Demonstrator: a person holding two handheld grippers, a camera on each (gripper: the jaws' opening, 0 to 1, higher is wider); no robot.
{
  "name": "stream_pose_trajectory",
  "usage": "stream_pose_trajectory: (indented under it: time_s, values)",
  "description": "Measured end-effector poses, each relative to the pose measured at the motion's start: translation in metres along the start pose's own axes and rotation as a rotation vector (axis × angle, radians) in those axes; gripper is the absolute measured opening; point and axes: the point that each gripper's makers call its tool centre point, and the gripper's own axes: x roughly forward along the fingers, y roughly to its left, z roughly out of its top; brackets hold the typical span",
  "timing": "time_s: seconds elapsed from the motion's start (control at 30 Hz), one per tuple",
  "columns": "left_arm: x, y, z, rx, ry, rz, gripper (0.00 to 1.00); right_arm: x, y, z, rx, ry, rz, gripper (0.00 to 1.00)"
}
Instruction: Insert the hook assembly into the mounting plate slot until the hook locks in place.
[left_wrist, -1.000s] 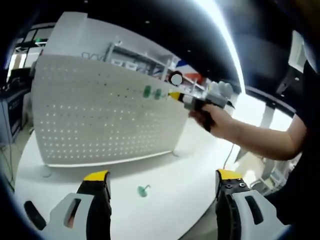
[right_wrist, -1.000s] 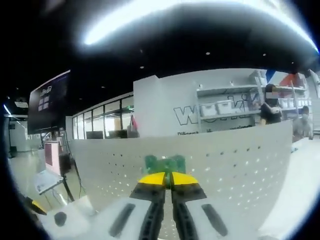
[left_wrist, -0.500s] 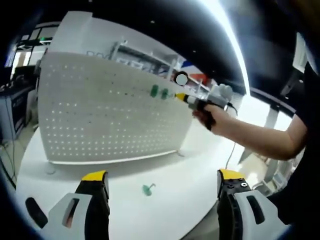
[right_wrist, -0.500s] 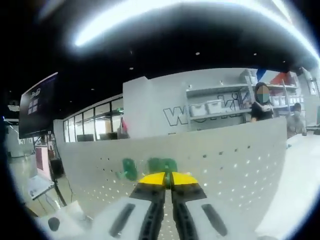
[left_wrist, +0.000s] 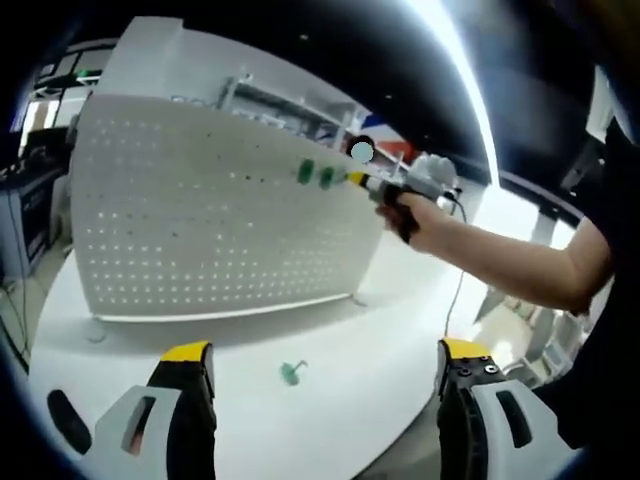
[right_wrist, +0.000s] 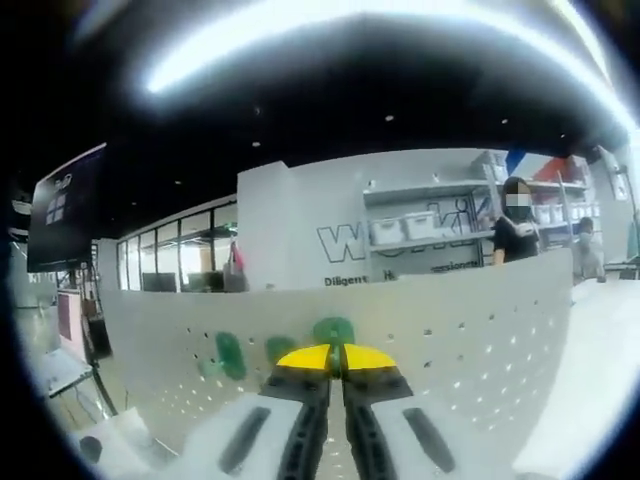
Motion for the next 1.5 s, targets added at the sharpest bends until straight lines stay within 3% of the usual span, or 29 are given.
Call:
stream_pose_trajectory:
  time_s: [0.47,1.03,1.17,1.5]
  values:
    - [0.001,0.005,-0.007,-0.022,0.024,0.009,0.92,0.004,-0.005,-0.007,-0.01,-0.012,-0.021,0.01]
    - [0.0,0.009,-0.003,-0.018,0.028,0.013,0.91,0.0,-0.002,-0.008,-0.03,-0.058,-0.032,0.01]
    - [-0.001,0.01,-0.005,-0.024,0.03,0.022,0.9,0.0,-0.007,-0.013,-0.006,-0.056,-0.044,0.01]
    - [0.001,0.001,-0.016,-0.045,0.044,0.007,0.89,0.009,-0.011,-0.014,-0.043,-0.041,-0.056,0.01]
